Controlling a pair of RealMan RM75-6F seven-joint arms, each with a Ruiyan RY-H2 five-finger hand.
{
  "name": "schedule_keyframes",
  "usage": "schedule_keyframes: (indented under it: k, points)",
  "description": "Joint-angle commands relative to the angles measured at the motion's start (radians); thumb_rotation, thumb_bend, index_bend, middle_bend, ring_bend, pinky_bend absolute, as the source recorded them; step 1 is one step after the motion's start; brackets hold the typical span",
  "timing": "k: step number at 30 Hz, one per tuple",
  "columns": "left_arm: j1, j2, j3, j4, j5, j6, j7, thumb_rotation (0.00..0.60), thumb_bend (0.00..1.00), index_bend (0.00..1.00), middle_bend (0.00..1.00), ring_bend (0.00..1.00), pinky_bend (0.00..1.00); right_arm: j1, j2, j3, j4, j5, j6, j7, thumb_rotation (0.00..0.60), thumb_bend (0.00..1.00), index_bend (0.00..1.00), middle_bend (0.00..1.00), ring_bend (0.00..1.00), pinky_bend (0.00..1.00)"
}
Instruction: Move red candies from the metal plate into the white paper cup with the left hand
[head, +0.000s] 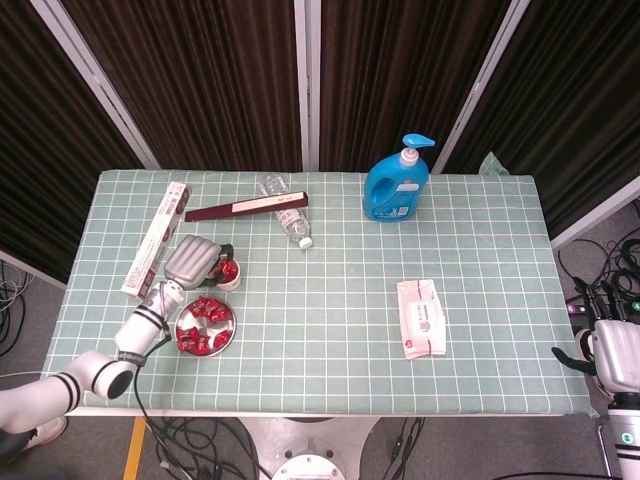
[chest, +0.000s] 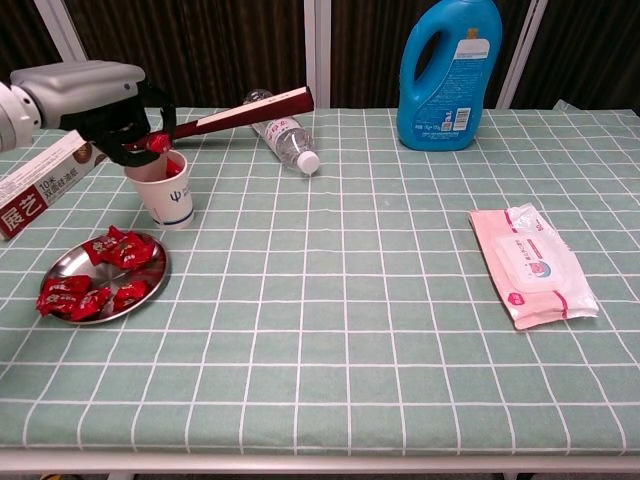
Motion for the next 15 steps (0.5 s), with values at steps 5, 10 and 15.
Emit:
schedule_keyframes:
  k: [5,10,15]
  points:
    - [0.037,0.034,0.012,-0.043,-0.007,0.062,0.042,0.6,0.36,0.38,0.94,0.95,1.0,0.005,0.0,0.001,-0.002,-0.002,-0.005,-0.004,0.6,0.02,0.0,0.18,0.01,0.42]
    - [0.09,0.086,0.036,-0.114,0.029,0.151,0.042,0.6,0.35,0.38,0.94,0.95,1.0,0.006,-0.001,0.0,-0.005,-0.008,-0.004,-0.007,0.6,0.02,0.0,0.18,0.01,0.42]
    - [0.142,0.119,0.101,-0.155,0.127,0.235,0.007,0.6,0.35,0.44,0.95,0.95,1.0,0.009,-0.001,-0.001,-0.009,-0.011,-0.007,-0.014,0.6,0.02,0.0,0.18,0.01,0.42]
